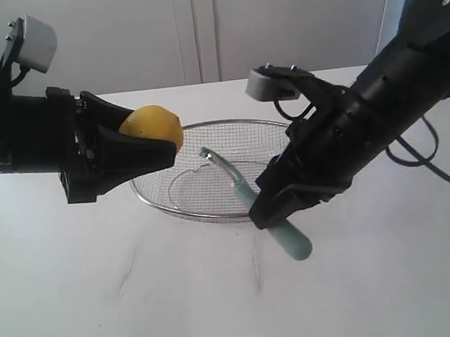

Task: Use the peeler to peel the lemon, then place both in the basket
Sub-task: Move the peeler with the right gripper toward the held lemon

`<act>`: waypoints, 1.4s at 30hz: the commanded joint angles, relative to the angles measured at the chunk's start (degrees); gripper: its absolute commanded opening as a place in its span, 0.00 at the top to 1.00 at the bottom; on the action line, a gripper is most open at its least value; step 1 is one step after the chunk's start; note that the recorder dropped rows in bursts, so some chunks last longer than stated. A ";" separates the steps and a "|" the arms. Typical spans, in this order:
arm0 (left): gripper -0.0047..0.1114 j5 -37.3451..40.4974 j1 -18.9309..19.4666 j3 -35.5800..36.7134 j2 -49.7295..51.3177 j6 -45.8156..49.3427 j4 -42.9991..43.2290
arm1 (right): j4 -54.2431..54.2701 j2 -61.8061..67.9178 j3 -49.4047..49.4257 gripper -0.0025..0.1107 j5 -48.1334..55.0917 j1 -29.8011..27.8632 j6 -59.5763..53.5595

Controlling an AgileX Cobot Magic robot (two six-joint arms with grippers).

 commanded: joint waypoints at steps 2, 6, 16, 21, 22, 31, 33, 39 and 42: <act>0.96 3.85 -0.19 0.15 -0.33 0.90 -3.40 | 10.36 5.35 0.01 0.98 5.07 -0.53 -4.97; 0.96 4.13 -0.19 0.15 -0.33 0.90 -3.55 | 14.81 7.74 0.01 0.98 7.62 -0.53 -6.79; 0.96 2.48 -0.19 0.15 -0.33 1.05 -3.44 | 20.50 8.01 0.01 0.98 11.37 -0.31 -9.79; 0.96 1.40 -0.19 0.15 0.23 1.05 -2.01 | 20.72 8.01 0.01 0.98 10.95 -0.31 -10.45; 0.96 0.85 -0.19 0.15 0.44 0.66 -1.52 | 20.97 8.01 0.01 0.98 10.93 -0.31 -10.77; 0.96 0.18 -0.19 0.15 6.02 -1.53 -0.85 | 21.17 8.01 0.01 0.98 8.84 -0.31 -10.42; 0.96 0.21 -0.19 0.15 6.36 -1.53 -0.85 | 21.17 8.01 0.01 0.98 8.68 -0.31 -10.44; 0.96 0.21 -0.19 0.15 6.36 -1.53 -0.85 | 21.17 8.01 0.01 0.98 7.62 -0.31 -10.44; 0.96 0.21 -0.19 0.15 6.36 -1.53 -0.85 | 20.61 8.01 0.01 0.98 5.94 -0.47 -10.25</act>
